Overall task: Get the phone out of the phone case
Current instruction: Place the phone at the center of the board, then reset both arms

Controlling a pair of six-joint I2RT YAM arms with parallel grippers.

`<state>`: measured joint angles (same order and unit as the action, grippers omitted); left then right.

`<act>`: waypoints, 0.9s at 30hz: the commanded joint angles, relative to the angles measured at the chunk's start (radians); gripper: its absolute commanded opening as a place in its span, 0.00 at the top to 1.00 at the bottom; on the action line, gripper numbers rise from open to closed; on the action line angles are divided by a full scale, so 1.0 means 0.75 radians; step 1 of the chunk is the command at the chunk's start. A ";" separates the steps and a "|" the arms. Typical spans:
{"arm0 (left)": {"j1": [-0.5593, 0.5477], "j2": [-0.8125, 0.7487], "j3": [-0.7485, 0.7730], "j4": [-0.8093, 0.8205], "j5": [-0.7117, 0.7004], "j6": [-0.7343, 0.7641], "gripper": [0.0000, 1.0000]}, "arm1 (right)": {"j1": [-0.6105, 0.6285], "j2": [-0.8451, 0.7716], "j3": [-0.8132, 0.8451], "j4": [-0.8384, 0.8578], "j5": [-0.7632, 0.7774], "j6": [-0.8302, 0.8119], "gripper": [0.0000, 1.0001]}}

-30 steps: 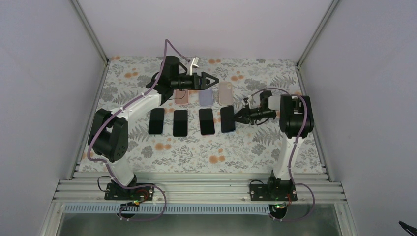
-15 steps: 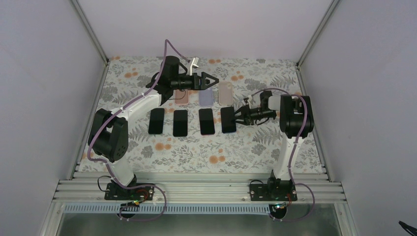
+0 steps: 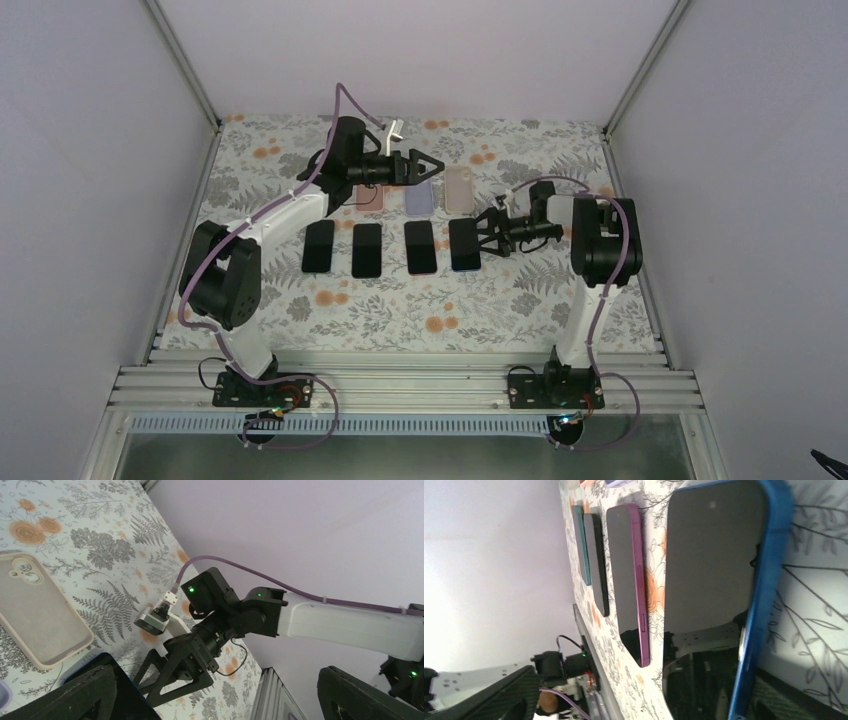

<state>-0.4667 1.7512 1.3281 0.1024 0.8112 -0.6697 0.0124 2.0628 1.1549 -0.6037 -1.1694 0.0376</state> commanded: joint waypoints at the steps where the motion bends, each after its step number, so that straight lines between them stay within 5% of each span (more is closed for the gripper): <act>1: 0.007 -0.013 0.005 0.005 -0.038 0.010 0.00 | 0.043 -0.071 -0.018 0.025 0.131 0.063 0.01; 17: 0.027 -0.038 0.020 -0.059 -0.113 0.049 0.00 | 0.138 -0.257 -0.036 0.094 0.550 0.223 0.01; 27: 0.080 -0.076 0.102 -0.237 -0.205 0.261 0.00 | 0.132 -0.416 -0.003 0.066 0.569 0.139 0.01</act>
<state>-0.4335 1.7477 1.3487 -0.0002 0.7029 -0.5858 0.1165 1.8217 1.1343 -0.5507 -0.7570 0.1833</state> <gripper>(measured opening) 0.999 0.993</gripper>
